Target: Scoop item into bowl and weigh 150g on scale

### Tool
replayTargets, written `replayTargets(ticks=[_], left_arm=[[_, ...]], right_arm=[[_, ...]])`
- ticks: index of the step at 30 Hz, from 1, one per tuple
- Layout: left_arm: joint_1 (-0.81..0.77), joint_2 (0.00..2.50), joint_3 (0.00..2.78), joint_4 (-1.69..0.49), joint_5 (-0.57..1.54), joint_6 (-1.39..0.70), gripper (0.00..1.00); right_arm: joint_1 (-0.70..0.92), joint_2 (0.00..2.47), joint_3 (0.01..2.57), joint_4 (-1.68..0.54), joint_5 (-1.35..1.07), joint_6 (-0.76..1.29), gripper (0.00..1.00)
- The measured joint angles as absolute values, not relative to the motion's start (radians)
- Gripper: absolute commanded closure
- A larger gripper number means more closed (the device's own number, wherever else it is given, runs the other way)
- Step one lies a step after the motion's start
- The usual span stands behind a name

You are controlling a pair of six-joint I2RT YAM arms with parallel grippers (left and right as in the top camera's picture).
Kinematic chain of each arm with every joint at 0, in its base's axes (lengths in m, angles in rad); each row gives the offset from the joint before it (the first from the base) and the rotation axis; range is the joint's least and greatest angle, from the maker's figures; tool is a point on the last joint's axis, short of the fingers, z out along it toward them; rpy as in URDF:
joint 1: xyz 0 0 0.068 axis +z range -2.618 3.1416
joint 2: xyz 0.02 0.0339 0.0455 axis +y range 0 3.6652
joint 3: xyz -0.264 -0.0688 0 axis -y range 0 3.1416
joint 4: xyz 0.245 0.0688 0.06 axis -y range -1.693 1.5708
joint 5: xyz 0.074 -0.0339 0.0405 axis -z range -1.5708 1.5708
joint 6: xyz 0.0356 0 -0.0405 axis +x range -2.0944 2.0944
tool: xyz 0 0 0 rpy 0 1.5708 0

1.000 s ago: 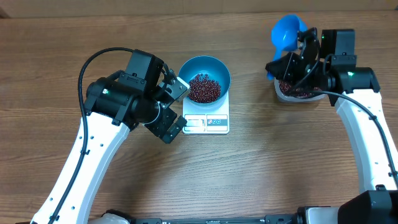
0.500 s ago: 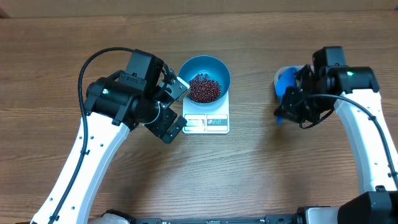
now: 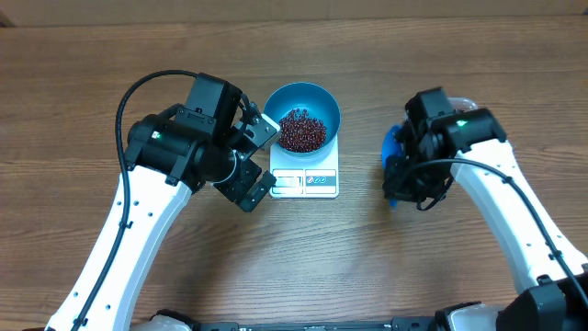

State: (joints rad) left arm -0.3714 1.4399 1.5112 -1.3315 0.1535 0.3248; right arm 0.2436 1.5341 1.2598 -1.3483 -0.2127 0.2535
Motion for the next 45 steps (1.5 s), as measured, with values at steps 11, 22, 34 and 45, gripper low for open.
replayTargets(ticks=[11,22,34,45], left_arm=[[-0.371,1.440,1.511,-1.332,0.154,0.325,0.00],[-0.371,1.440,1.511,-1.332,0.154,0.325,0.00],[-0.371,1.440,1.511,-1.332,0.154,0.325,0.00],[-0.371,1.440,1.511,-1.332,0.154,0.325,0.01]], right_arm=[[0.244,1.534,1.180,-1.284,-0.193,0.285,0.95],[0.244,1.534,1.180,-1.237,-0.191,0.292,0.95],[0.244,1.534,1.114,-1.200,-0.170,0.303,0.96],[0.244,1.534,1.052,-1.169,-0.168,0.307,0.96]])
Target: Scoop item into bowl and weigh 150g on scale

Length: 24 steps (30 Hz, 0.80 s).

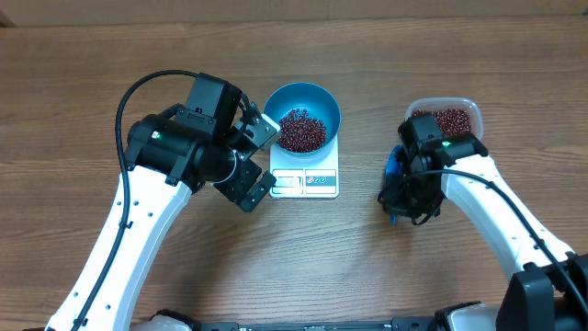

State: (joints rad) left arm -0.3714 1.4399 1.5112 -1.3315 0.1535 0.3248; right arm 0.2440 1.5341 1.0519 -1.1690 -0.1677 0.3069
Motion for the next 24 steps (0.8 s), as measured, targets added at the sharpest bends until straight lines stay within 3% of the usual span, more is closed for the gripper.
replayTargets(ticks=[24], left_arm=[[-0.371,1.440,1.511,-1.332,0.154,0.325,0.00]], right_arm=[[0.244,1.534,0.969,-1.143,-0.168,0.311,0.96]])
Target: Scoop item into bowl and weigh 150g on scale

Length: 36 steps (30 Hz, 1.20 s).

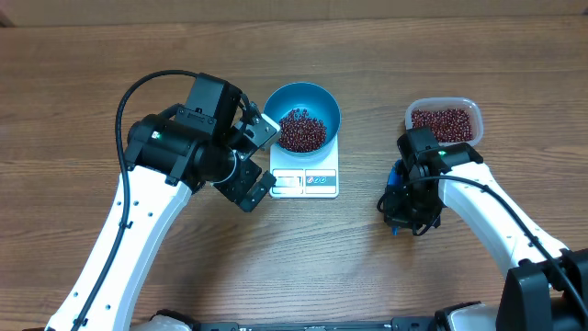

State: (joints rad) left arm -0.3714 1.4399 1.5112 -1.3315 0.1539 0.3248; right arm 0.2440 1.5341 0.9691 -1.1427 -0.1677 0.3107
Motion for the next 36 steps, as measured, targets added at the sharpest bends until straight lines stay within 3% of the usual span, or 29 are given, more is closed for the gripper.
replayTargets(ticks=[21,24,28,36], left_arm=[[-0.371,1.440,1.511,-1.332,0.154,0.325,0.01],[-0.371,1.440,1.511,-1.332,0.154,0.325,0.00],[-0.371,1.440,1.511,-1.332,0.154,0.325,0.00],[-0.371,1.440,1.511,-1.332,0.154,0.325,0.01]], right_arm=[[0.244,1.534,0.969,-1.129,-0.168,0.311,0.92],[0.244,1.534,0.969,-1.129,-0.168,0.311,0.85],[0.244,1.534,0.969,-1.129,-0.167,0.313,0.83],[0.244,1.534,0.969,-1.129,-0.167,0.314,0.86]])
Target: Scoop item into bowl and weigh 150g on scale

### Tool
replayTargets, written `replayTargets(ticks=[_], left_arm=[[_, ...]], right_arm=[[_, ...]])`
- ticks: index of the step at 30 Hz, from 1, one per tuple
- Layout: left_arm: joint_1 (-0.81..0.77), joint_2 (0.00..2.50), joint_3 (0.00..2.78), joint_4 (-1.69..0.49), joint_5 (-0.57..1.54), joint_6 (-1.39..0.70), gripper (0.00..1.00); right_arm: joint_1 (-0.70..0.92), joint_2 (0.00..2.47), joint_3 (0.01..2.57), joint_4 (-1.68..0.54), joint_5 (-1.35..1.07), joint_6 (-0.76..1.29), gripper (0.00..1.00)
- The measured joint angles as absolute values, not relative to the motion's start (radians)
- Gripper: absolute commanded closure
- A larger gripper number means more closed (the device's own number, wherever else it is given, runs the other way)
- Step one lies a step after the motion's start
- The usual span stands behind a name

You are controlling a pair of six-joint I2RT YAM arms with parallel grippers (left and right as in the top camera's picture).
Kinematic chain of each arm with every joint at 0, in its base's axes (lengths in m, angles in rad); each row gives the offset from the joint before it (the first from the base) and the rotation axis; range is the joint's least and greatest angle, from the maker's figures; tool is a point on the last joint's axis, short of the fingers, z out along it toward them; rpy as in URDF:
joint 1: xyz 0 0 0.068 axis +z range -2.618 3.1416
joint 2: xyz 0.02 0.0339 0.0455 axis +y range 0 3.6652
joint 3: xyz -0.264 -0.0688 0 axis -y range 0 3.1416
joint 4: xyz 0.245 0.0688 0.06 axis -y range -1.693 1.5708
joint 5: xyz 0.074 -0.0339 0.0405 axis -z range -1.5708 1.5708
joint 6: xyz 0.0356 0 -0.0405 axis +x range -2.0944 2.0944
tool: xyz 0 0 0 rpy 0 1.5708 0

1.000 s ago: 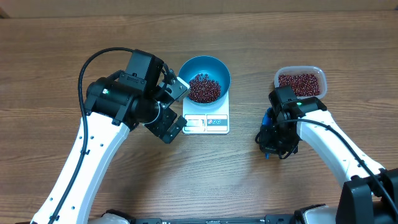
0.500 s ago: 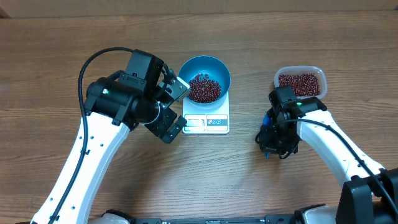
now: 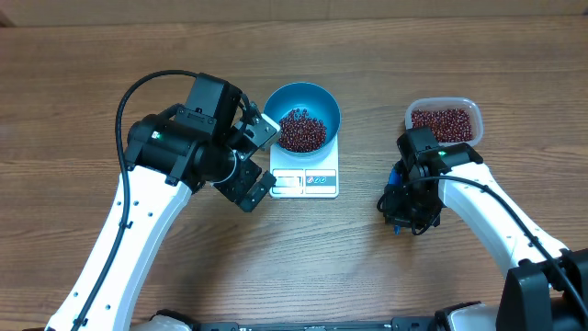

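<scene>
A blue bowl (image 3: 304, 88) holding red beans (image 3: 301, 131) stands on the white scale (image 3: 306, 182) at the table's middle. My left gripper (image 3: 264, 160) is open at the scale's left edge, one finger beside the bowl and one by the display. A clear tub (image 3: 410, 114) of red beans (image 3: 444, 122) sits at the right. My right gripper (image 3: 402, 204) points down in front of the tub, to the right of the scale. It is shut on a blue scoop (image 3: 394, 175), most of which is hidden under the wrist.
The wooden table (image 3: 349, 267) runs to a pale wall strip at the back. Both white arms reach in from the front edge, with a black cable looping over the left one.
At first my right wrist hung over the bean tub and hid it, the blue scoop showing at its left. Then it was nearer the front and the tub showed. It shifted a little further forward and has stayed there. The left arm never moved.
</scene>
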State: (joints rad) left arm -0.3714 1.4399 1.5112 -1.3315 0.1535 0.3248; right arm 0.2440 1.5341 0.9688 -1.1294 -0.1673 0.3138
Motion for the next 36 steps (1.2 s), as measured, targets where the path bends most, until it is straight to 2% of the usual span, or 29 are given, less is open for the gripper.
replayTargets(ticks=[3,7,11,14,36], left_arm=[[-0.371,1.440,1.511,-1.332,0.154,0.325,0.00],[-0.371,1.440,1.511,-1.332,0.154,0.325,0.00],[-0.371,1.440,1.511,-1.332,0.154,0.325,0.01],[-0.371,1.440,1.511,-1.332,0.154,0.325,0.00],[-0.371,1.440,1.511,-1.332,0.154,0.325,0.00]], right_arm=[[0.244,1.534,0.969,-1.131,-0.168,0.316,0.94],[0.244,1.534,0.969,-1.133,-0.174,0.314,0.96],[0.244,1.534,0.969,-1.134,-0.184,0.314,0.96],[0.244,1.534,0.969,-1.134,-0.188,0.314,0.89],[0.244,1.534,1.049,-1.170,-0.196,0.314,0.89]])
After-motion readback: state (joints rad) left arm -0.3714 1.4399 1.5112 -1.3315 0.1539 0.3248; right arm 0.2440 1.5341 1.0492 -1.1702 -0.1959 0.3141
